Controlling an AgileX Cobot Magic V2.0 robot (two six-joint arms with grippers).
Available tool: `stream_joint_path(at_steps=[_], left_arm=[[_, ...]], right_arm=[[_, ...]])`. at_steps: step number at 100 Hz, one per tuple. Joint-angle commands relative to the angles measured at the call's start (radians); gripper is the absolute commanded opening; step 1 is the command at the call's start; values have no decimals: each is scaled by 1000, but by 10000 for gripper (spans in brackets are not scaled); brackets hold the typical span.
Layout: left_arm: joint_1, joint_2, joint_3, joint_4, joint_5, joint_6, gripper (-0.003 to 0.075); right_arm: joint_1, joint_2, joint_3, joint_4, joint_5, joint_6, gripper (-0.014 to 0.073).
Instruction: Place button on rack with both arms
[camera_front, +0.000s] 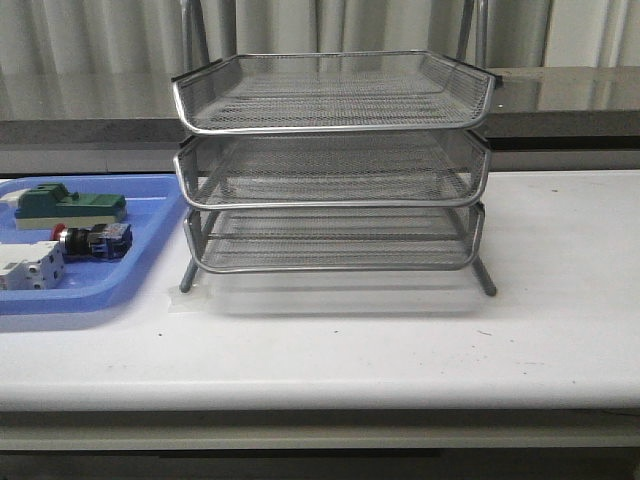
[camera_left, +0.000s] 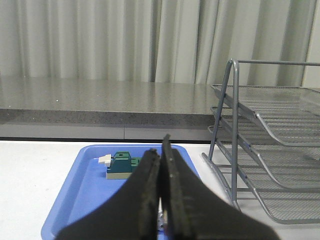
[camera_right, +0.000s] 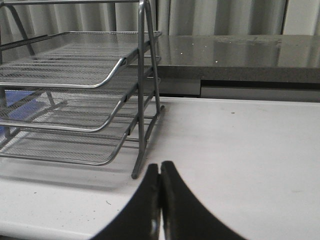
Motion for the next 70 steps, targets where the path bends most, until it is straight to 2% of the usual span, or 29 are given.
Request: stream_joint_path(at_steps=[1,24,57,70], left_arm=[[1,-31,42,-2,-79,-9,-20],[1,-31,42,-2,-79,-9,-20],[1,-31,42,-2,-79,-9,-20],[1,-31,42,-2,-79,-9,-20]], right_arm=[[-6,-14,-61,44,-31,-1,-60],[-6,104,-217,157,80,-1,-60],[-6,459,-555,160,453,-1,-60],[-6,566,-630,172,492,-1,-60]])
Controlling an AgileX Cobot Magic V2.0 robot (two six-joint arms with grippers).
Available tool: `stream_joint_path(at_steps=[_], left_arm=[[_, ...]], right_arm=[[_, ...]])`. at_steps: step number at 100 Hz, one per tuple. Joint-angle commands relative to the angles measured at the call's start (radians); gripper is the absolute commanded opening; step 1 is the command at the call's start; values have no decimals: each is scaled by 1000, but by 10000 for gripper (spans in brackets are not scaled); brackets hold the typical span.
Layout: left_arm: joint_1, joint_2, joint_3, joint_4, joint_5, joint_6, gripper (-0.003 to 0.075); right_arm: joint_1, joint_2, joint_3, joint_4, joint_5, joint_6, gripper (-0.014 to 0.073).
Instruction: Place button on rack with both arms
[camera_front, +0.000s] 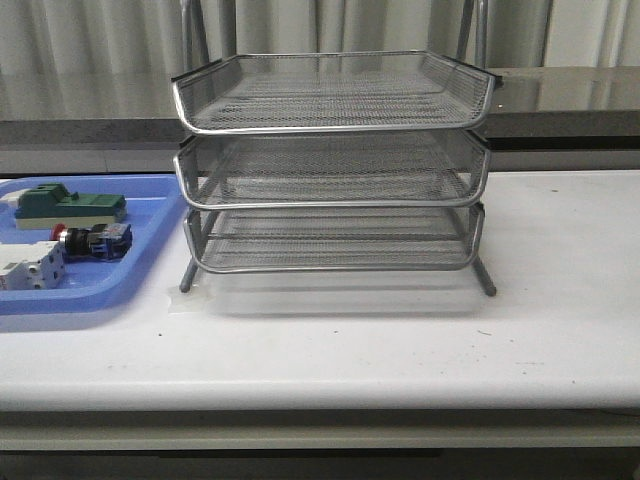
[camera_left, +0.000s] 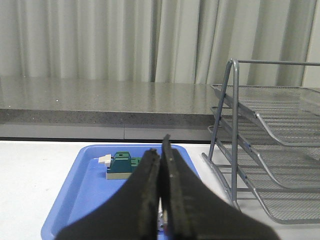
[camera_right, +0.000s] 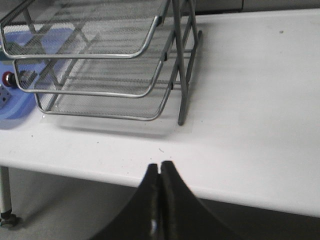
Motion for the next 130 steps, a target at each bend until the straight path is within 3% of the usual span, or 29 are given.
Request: stream_joint_path(at_steps=[1,39,68,101,130], left_arm=[[1,-31,42,-2,-79,-9,-20],[1,-31,42,-2,-79,-9,-20],[1,-31,42,-2,-79,-9,-20],[1,-31,42,-2,-79,-9,-20],[1,-31,42,-2,-79,-9,-20]], right_arm=[[-6,82,-75,22,-31,-1,-60],[-6,242,-77,252,-64,-1,-32],[-6,347,-77,407,-103,-1,360],[9,550,-77,607,-305,-46,367],[20,753,-135,834,-336,-279,367]])
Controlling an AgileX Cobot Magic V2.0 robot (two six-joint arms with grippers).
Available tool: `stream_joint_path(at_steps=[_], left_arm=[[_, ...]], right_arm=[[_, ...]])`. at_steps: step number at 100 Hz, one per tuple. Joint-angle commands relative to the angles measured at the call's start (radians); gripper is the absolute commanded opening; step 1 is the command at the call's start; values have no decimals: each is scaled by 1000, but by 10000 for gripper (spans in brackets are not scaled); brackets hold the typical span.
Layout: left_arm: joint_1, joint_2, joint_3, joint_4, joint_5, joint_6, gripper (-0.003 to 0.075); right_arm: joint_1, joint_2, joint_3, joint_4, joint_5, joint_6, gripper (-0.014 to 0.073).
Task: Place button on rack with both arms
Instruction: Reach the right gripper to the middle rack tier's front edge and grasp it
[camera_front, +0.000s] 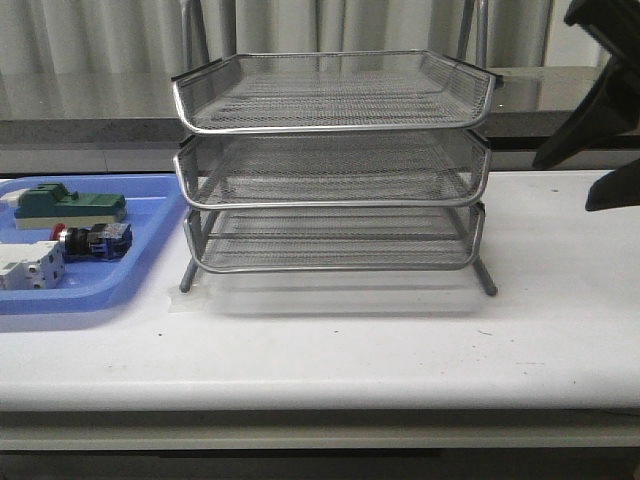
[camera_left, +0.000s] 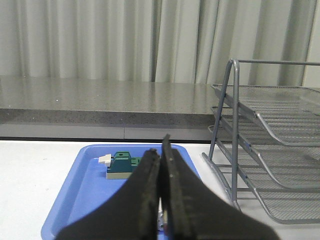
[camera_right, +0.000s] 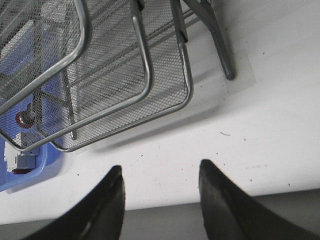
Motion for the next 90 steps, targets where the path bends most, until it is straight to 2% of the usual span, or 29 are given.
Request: stream_joint_path(at_steps=[1,28,56,90], left_arm=[[1,-31,42,-2,-79,-9,-20],[1,-31,42,-2,-79,-9,-20],[1,-31,42,-2,-79,-9,-20],[1,-31,42,-2,-79,-9,-20]], right_arm=[[3,37,-69,98,-37,-103,367],[3,206,-196,211,7,-253,367],[3,347,-296,237,34,-285,367],[3,423,-363,260,37,-346,362]])
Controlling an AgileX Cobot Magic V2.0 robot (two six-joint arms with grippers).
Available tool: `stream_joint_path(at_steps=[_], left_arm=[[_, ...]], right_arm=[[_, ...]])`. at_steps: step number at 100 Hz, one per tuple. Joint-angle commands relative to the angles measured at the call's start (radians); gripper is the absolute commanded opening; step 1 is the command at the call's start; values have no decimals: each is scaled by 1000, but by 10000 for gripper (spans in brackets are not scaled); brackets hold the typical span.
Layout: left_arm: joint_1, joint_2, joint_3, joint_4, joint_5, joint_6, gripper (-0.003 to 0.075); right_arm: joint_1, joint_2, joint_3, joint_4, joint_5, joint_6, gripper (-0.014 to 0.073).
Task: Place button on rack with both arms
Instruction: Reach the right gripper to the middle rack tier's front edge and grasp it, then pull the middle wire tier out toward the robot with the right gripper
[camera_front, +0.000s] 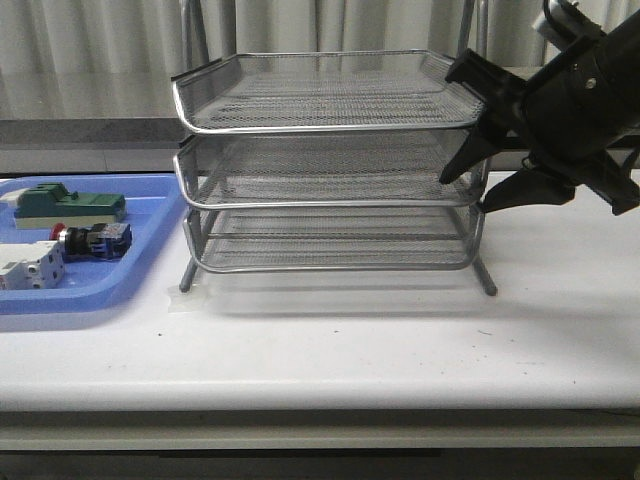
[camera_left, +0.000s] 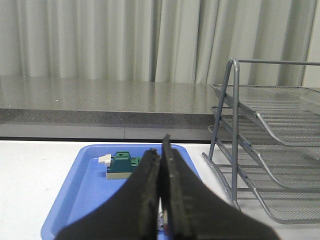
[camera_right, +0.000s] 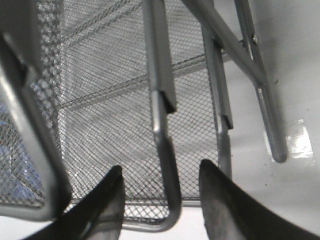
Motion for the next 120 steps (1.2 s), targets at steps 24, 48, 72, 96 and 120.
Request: stream_joint_path(at_steps=[24,48,72,96,120], left_arm=[[1,-31,42,-2,-79,-9,-20],[1,-31,42,-2,-79,-9,-20],[1,-31,42,-2,-79,-9,-20],[1,-31,42,-2,-79,-9,-20],[1,-31,42,-2,-79,-9,-20]], right_arm=[[3,2,-54,73,32,-59,215],[3,2,-52,70,56,-59,1],[3,2,-22,42,111,-60,-9],[61,-52,93,38,85,-71,-9],[143,-171,232,39,44,-71,-9]])
